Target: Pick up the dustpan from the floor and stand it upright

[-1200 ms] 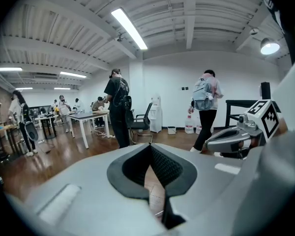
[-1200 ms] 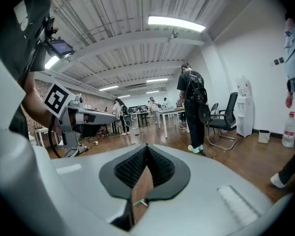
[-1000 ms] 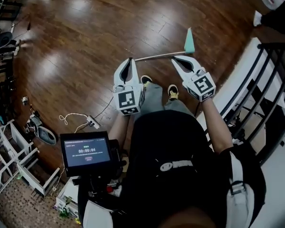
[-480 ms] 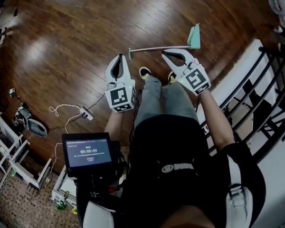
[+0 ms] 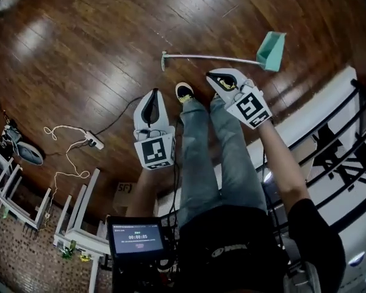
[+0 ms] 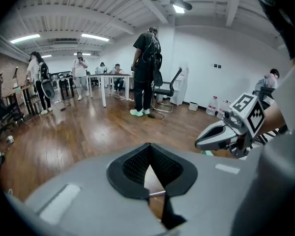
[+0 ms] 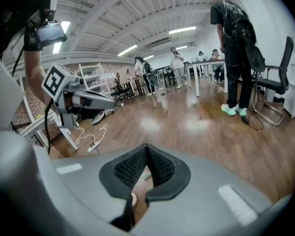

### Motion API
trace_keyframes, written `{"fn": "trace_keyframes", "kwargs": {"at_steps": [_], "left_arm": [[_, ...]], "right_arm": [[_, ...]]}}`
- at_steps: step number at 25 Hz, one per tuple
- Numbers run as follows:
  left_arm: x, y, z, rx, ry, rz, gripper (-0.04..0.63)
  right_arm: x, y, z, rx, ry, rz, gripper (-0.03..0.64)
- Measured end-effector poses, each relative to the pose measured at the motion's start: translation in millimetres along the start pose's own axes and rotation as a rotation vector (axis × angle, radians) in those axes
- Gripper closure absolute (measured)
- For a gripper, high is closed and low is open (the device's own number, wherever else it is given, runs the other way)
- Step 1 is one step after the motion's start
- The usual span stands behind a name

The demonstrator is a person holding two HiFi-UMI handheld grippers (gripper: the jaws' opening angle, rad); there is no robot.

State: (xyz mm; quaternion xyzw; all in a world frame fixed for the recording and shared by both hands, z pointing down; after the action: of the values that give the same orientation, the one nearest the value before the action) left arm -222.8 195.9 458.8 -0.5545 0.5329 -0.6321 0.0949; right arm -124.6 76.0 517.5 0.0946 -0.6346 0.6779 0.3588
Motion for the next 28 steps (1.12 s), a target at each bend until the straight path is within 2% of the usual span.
{"fn": "trace_keyframes", "kwargs": {"at_steps": [6, 8, 10, 12, 13, 16, 20, 26, 28], "left_arm": [[48, -80, -22, -0.056, 0.046, -0.029, 0.575], [65, -101, -28, -0.073, 0.059, -0.030, 0.575], [83, -122, -36, -0.082, 0.070, -0.026, 0.575], [101, -143, -45, -0.089, 0.080, -0.022, 0.575], [109, -153, -49, -0.093, 0.085, -0.020, 0.575], [128, -180, -59, -0.106, 0.103, -0.021, 0.575], [145, -201, -65, -0.104, 0.099, -0.016, 0.575], [161, -214, -75, -0.108, 0.105, 0.000, 0.575], [163, -214, -77, -0.111, 0.104, 0.001, 0.575]], "right_arm": [[91, -105, 22, -0.022, 0.080, -0.114, 0.602], [113, -139, 25, -0.016, 0.103, -0.119, 0.562], [131, -171, 27, -0.007, 0.112, -0.108, 0.557], [149, -204, 31, -0.009, 0.118, -0.125, 0.503], [158, -223, 33, -0.023, 0.120, -0.152, 0.472], [190, -280, 37, -0.115, 0.137, -0.265, 0.439], [232, -333, 45, -0.235, 0.182, -0.381, 0.423], [276, -388, 43, -0.320, 0.261, -0.514, 0.429], [279, -405, 41, -0.307, 0.253, -0.566, 0.453]]}}
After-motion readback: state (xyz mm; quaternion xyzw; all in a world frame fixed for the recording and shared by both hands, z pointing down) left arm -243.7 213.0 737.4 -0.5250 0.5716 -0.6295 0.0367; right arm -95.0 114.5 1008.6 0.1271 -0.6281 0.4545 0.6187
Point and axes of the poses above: the fingertips, and each gripper's own axes: x forward along the fingers, z to its right, y out of its top, the point moved 2 cm from there along -x, backward along the fingers, and after that the axes turned 7 degrees about -x, right-handed, at the moved point
